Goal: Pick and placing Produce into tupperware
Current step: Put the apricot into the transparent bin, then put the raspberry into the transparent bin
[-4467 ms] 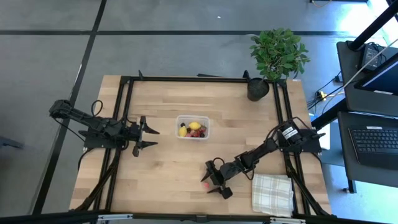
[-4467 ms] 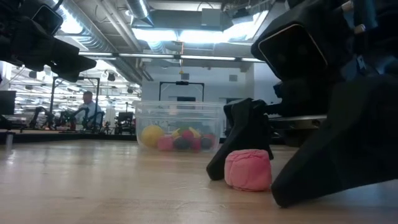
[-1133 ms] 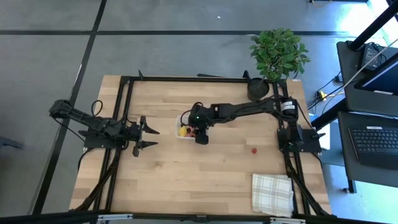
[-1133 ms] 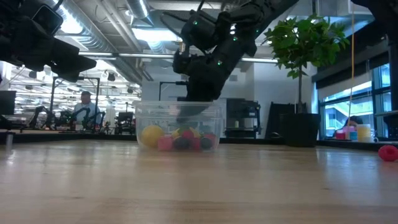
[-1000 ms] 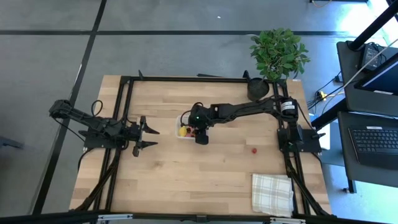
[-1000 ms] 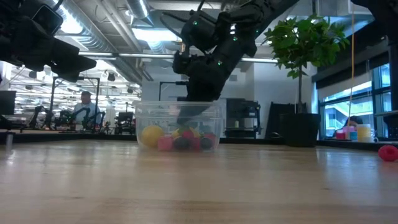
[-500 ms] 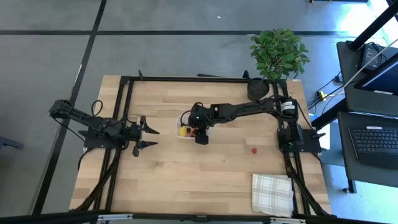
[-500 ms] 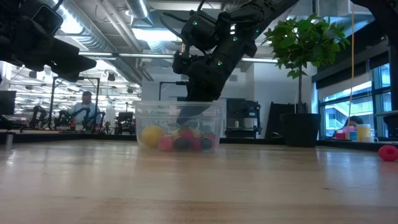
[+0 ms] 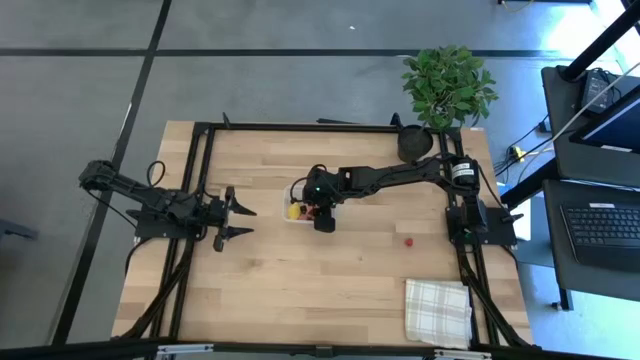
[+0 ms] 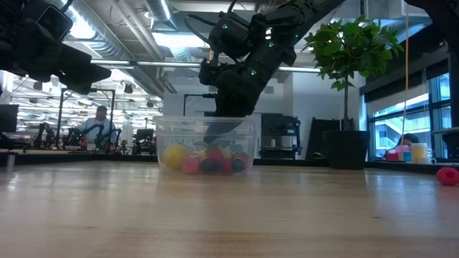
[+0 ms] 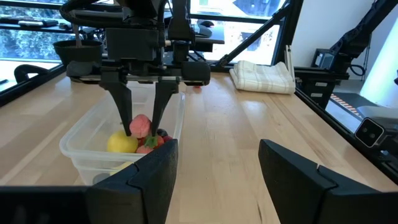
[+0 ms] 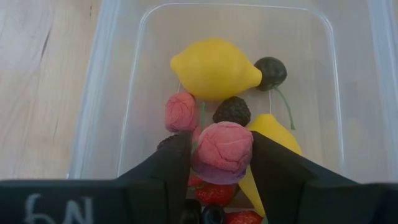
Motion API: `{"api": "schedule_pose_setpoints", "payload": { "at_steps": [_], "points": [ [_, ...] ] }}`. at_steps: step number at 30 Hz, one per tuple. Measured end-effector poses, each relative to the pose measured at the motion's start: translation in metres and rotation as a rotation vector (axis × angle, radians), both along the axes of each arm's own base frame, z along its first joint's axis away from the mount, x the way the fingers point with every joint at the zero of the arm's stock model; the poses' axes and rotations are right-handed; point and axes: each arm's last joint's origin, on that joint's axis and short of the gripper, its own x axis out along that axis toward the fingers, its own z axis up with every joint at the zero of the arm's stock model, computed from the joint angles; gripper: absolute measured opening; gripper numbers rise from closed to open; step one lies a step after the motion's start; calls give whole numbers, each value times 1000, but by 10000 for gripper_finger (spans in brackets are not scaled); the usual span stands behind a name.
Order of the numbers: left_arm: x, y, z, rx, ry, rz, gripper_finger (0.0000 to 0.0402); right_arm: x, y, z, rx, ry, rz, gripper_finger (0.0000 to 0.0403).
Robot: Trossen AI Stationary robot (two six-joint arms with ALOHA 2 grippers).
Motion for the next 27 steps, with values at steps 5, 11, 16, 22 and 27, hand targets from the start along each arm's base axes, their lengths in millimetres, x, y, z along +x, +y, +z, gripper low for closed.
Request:
{"api": "schedule_pose_setpoints", "payload": {
  "at_steps": [5, 11, 16, 22, 27],
  "points": [
    [0, 0, 0, 0, 0, 0, 218, 0, 0, 0, 0, 0, -1, 193],
    [0, 0, 0, 0, 0, 0, 218, 0, 0, 0, 2, 0, -2, 228],
    [0, 0, 0, 0, 0, 0, 218, 0, 2, 1, 6, -3, -4, 236],
    [0, 0, 0, 0, 0, 0, 218, -5, 8, 25, -4, -56, 15, 236],
    [0, 0, 0, 0, 0, 0, 218, -18, 19, 68, -9, -145, 39, 236]
  ]
}}
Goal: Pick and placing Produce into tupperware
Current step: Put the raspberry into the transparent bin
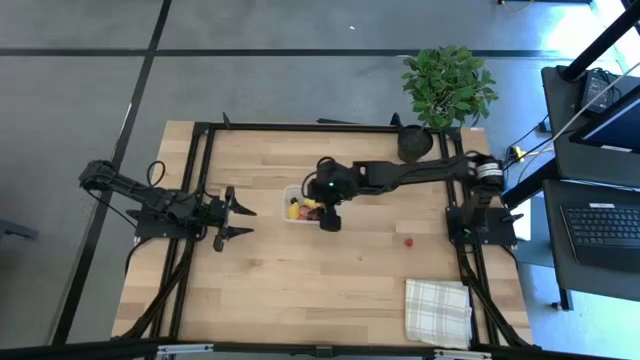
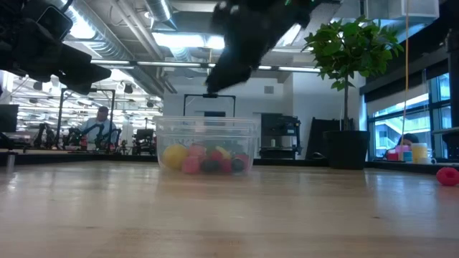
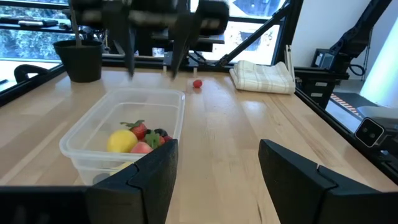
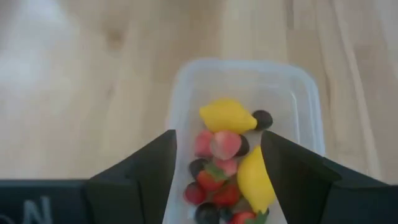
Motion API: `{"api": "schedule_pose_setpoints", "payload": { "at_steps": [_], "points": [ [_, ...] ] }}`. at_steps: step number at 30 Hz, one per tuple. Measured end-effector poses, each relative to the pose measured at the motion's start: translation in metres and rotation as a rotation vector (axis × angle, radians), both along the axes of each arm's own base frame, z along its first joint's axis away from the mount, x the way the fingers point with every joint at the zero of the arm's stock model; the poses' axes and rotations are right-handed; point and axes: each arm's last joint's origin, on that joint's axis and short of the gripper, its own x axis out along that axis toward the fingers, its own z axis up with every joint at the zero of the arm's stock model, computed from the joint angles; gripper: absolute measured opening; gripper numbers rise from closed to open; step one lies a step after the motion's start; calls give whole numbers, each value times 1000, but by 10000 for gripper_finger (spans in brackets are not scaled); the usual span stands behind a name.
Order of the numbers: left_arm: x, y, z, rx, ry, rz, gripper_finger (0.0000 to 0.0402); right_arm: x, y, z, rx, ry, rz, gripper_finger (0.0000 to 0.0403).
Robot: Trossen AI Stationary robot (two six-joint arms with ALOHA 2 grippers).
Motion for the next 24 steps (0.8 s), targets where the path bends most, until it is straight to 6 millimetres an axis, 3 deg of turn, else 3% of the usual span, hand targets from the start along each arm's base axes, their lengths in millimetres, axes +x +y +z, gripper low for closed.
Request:
{"api": "schedule_pose_setpoints", "payload": {
  "at_steps": [5, 8, 15, 20, 24],
  "points": [
    [0, 0, 0, 0, 0, 0, 218, -22, 16, 34, 17, -20, 21, 236],
    [0, 0, 0, -1, 1, -10, 218, -39, 26, 41, 37, -30, 27, 236],
    [0, -1, -1, -5, 7, -48, 218, -95, 38, 25, 141, -34, -45, 236],
    [0, -1, -1, -4, 8, -48, 218, -145, 46, 3, 169, -28, -156, 236],
    [0, -1, -1, -4, 8, -49, 218, -182, 58, -19, 155, 21, -93, 236]
  ]
}}
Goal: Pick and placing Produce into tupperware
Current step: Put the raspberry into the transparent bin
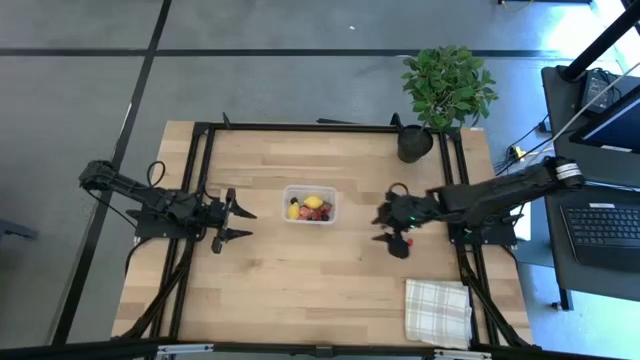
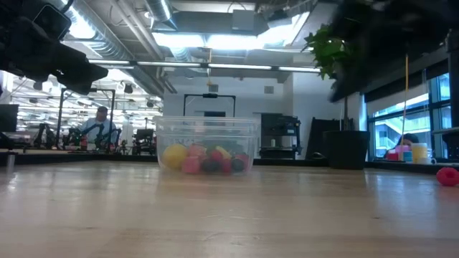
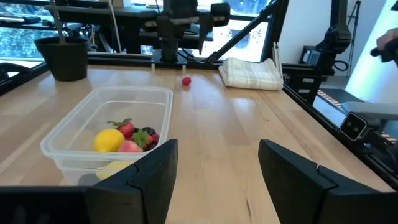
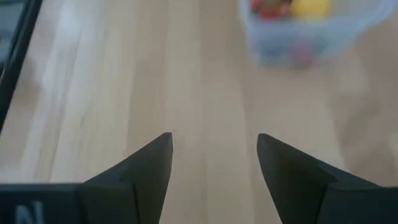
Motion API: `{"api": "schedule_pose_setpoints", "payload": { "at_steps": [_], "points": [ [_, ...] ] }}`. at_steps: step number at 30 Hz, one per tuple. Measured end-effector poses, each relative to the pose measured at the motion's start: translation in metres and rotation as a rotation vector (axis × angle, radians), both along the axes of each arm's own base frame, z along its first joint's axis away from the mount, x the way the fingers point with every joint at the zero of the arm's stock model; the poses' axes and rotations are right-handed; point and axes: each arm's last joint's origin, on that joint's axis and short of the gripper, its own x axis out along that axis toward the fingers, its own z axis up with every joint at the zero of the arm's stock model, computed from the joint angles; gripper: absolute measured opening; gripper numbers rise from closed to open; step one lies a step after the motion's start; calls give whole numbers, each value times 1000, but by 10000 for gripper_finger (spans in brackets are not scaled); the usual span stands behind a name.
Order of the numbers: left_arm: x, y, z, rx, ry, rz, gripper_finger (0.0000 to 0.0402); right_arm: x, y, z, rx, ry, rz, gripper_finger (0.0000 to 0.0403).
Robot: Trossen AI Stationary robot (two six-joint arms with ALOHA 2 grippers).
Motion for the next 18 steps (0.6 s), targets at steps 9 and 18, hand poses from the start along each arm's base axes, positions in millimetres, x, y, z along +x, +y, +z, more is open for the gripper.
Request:
{"api": "schedule_pose_setpoints", "payload": {
  "at_steps": [9, 18],
  "points": [
    [0, 0, 0, 0, 0, 1, 218, -51, 8, -37, 149, 99, -92, 236],
    [0, 0, 0, 0, 0, 1, 218, -73, 8, -58, 144, 337, -261, 236]
  ]
}}
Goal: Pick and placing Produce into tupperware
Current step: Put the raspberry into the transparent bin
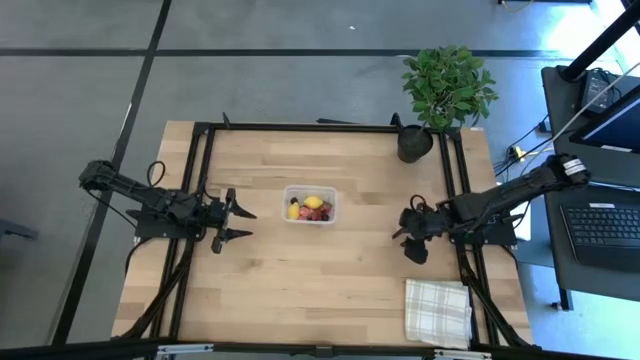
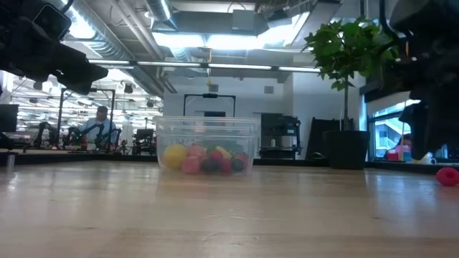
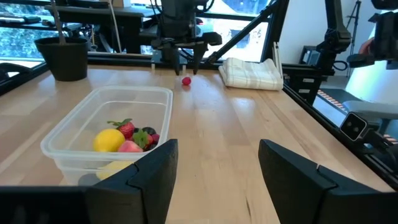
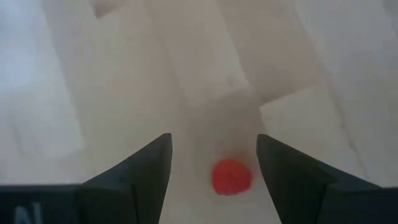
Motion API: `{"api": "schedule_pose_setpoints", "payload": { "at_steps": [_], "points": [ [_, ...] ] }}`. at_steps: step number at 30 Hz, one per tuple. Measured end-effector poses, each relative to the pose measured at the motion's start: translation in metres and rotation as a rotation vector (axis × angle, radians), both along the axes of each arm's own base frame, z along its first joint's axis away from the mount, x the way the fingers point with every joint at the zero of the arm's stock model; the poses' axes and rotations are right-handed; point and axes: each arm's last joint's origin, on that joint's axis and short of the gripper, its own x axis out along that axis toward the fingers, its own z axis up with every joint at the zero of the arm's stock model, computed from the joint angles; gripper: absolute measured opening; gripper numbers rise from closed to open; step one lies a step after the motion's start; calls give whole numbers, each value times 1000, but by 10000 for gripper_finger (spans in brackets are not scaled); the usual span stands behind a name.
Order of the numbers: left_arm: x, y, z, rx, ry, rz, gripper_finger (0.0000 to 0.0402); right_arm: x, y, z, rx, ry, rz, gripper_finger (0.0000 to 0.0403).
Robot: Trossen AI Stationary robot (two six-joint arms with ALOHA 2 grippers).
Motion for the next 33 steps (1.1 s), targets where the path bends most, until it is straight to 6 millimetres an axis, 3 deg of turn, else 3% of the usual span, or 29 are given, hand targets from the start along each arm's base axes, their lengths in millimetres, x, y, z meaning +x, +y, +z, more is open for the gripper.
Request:
{"api": "schedule_pose_setpoints", "payload": {
  "at_steps": [11, 25, 33],
  "points": [
    [0, 0, 0, 0, 0, 0, 218, -6, 13, -3, -210, -24, 79, 236],
    [0, 0, 0, 0, 0, 0, 218, -20, 32, -5, -223, -20, 75, 236],
    [0, 0, 0, 0, 0, 0, 218, -15, 37, -19, -283, 44, 88, 236]
  ]
}}
